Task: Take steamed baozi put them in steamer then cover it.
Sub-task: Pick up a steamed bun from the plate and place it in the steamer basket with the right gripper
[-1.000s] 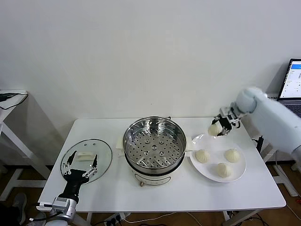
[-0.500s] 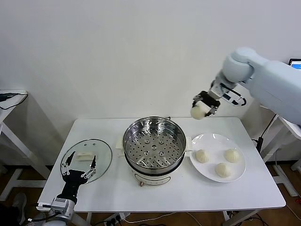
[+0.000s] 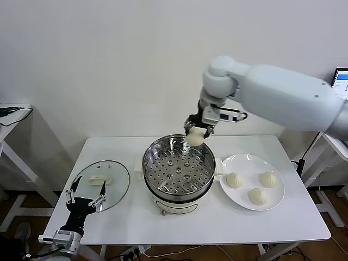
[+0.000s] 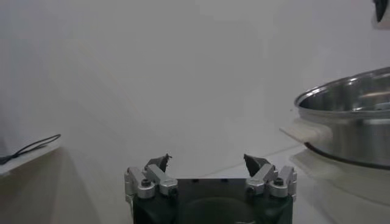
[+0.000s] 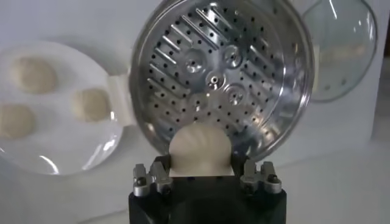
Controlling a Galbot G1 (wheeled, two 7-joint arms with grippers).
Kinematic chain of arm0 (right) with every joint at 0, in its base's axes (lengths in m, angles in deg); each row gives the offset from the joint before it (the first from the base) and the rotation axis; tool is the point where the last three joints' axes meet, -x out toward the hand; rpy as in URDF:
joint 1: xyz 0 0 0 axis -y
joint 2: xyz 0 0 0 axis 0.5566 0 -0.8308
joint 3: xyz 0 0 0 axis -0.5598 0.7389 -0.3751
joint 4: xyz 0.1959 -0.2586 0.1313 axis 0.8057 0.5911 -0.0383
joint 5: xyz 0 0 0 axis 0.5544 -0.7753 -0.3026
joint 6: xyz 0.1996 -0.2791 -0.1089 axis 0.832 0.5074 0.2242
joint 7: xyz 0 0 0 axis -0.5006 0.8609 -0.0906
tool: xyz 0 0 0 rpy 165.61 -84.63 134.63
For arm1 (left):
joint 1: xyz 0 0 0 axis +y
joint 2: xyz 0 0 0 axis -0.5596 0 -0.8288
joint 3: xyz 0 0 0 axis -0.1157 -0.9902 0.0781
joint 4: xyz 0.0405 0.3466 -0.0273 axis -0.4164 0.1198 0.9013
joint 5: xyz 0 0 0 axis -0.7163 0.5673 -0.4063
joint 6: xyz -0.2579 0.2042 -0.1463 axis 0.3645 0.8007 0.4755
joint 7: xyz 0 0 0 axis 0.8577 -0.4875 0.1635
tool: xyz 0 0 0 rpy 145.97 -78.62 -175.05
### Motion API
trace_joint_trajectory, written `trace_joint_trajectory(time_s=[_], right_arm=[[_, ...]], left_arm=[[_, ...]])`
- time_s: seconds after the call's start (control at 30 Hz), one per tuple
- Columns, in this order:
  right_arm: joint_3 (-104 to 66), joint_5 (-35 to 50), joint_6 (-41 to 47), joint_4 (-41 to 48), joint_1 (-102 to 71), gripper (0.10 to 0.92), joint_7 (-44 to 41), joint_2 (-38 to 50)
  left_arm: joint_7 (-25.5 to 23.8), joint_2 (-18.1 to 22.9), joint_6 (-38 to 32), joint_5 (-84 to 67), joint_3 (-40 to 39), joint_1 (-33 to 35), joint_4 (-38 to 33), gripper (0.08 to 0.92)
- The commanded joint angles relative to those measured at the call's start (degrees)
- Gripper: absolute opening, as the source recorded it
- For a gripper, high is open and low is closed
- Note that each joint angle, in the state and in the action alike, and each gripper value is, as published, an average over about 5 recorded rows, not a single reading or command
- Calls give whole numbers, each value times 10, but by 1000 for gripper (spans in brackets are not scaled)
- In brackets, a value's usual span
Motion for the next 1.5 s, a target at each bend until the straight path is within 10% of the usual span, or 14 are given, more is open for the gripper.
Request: trace_joint_trajectory(time_s=[0.03, 1.1, 1.5], right_arm=[[-2, -50, -52, 71, -62, 670, 25, -64], [-78, -147, -76, 212, -157, 696, 66, -117], [-57, 39, 0, 97, -62, 822, 27, -6]], left_arm=[[-1, -2, 0, -3, 13, 0, 0, 823], [-6, 0, -4, -8, 12, -5, 11, 823], [-5, 1, -4, -8, 12, -1, 8, 823]])
